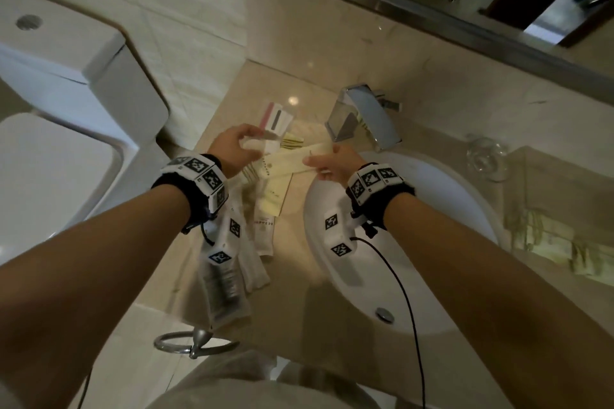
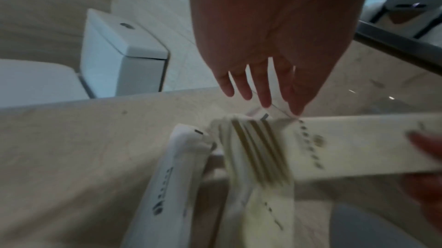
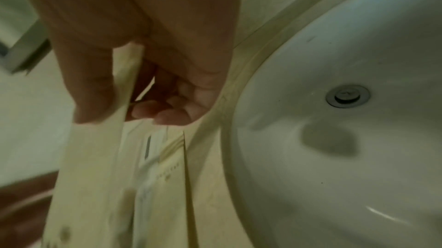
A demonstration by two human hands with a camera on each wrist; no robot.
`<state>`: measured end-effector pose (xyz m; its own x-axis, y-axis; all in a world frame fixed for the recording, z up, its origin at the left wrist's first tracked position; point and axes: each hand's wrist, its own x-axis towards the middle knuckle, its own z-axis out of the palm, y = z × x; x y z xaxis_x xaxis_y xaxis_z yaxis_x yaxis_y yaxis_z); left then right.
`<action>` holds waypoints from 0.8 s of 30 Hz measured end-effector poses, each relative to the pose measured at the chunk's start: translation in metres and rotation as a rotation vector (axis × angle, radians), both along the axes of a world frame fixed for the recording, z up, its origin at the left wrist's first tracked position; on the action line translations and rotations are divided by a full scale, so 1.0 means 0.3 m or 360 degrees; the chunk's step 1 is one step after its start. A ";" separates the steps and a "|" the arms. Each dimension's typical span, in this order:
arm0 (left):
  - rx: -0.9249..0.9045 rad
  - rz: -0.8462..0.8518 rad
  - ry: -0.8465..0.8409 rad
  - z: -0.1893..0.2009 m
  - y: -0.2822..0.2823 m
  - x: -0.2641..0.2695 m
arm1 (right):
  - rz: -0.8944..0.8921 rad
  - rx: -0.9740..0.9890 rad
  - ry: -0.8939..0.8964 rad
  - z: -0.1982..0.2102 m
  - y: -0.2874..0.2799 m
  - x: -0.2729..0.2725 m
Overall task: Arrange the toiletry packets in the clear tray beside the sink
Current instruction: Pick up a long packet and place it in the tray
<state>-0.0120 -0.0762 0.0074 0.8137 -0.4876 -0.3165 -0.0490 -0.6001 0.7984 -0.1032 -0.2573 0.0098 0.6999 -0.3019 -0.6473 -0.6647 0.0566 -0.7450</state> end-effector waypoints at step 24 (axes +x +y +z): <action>0.1015 -0.0444 -0.0055 -0.113 -0.265 -0.140 | -0.0279 -0.0158 0.0066 -0.148 -0.155 -0.219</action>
